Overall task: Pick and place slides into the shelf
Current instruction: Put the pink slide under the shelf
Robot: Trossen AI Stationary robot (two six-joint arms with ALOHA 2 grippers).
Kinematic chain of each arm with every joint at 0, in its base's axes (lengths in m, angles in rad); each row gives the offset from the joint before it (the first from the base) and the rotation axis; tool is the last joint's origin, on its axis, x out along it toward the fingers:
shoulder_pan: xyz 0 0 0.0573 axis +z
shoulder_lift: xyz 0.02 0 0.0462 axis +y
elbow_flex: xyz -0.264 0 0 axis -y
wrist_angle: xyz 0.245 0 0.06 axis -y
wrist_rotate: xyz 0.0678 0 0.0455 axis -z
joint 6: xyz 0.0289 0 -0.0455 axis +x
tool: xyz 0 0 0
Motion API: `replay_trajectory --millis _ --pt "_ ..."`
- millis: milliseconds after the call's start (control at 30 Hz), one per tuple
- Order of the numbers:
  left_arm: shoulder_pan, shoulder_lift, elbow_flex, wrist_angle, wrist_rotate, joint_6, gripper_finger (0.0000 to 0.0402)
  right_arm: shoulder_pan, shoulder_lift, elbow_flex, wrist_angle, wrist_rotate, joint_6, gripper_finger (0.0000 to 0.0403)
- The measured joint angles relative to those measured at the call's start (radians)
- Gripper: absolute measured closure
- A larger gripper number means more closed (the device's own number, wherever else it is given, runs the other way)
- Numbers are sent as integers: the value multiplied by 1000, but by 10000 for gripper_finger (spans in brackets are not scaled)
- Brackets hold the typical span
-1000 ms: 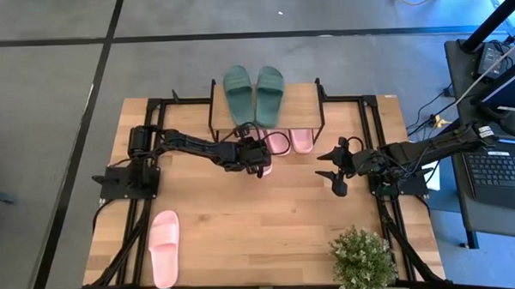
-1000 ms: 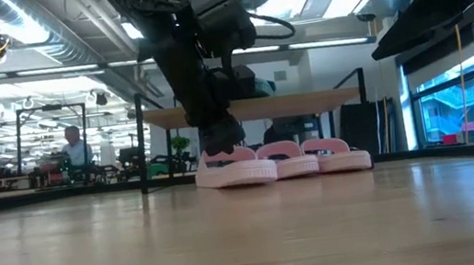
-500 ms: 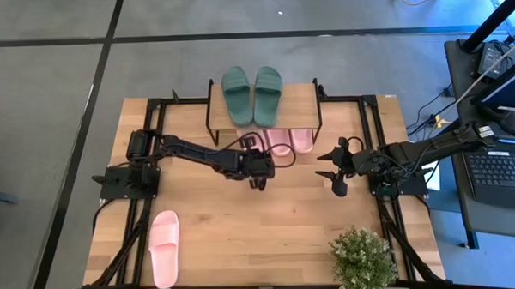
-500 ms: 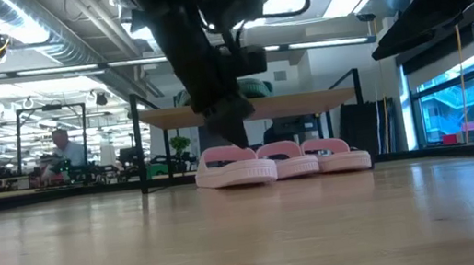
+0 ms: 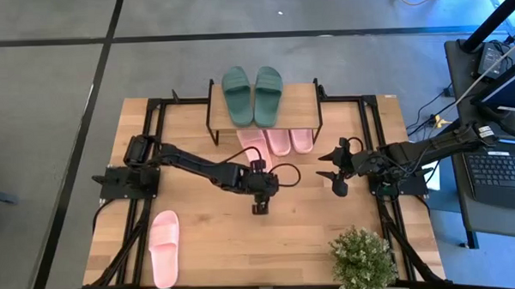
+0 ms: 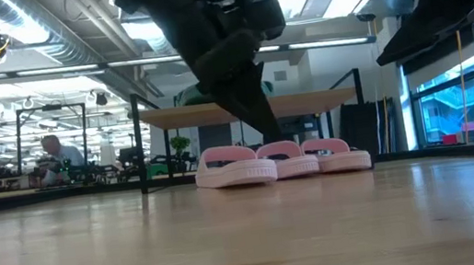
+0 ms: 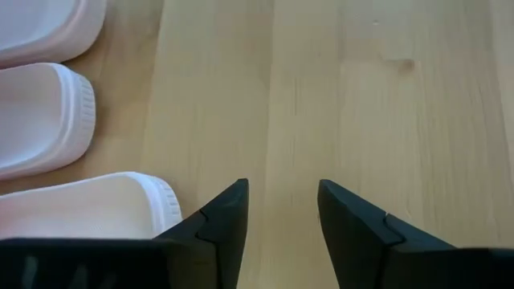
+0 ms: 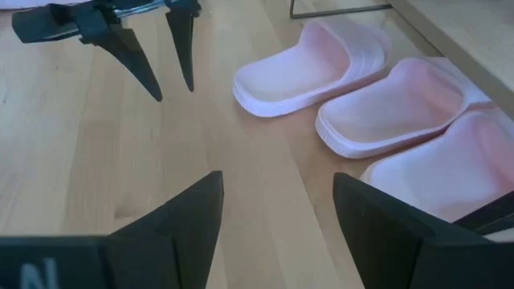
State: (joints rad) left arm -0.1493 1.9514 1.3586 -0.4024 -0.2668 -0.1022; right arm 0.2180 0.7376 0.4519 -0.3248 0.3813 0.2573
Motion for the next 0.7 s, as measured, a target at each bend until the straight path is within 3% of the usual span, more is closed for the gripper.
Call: replay_trajectory --millis 700 --pt "72 72 -1 29 -8 -27 258 0 7 0 -11 0 1 167"
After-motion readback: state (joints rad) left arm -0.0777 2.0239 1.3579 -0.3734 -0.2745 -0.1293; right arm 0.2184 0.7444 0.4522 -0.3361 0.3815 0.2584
